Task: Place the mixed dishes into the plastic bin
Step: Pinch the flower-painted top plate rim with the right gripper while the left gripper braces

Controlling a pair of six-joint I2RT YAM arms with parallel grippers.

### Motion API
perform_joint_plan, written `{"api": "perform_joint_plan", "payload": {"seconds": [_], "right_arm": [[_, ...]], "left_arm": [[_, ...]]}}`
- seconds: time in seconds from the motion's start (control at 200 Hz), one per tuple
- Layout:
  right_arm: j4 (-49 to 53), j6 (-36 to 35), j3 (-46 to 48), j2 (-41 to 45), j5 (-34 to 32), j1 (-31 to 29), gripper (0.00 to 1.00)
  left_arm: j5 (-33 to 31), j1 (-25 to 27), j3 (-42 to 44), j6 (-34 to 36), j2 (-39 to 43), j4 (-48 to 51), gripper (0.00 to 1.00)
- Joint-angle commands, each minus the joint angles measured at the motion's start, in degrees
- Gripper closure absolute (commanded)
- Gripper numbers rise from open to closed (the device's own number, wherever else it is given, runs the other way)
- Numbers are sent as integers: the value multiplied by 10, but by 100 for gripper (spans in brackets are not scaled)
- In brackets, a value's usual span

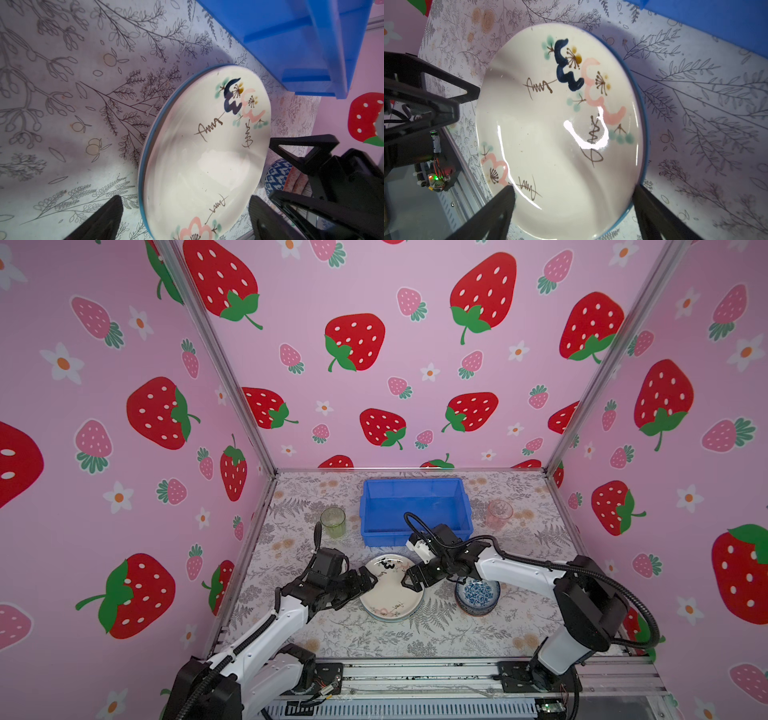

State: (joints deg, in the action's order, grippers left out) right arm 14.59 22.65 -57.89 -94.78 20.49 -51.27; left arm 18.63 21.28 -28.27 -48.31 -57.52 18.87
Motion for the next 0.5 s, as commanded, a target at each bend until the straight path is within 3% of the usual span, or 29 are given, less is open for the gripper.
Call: {"api": "perform_joint_plan", "payload": {"seconds": [0.0, 0.495], "right_arm": [[2, -5, -18, -8, 12, -7, 9], [-18, 6, -9, -10, 30, -12, 9]], "left_arm": [[11, -2, 6, -18, 3, -18, 3], [38, -10, 27, -45, 2, -60, 4]]}}
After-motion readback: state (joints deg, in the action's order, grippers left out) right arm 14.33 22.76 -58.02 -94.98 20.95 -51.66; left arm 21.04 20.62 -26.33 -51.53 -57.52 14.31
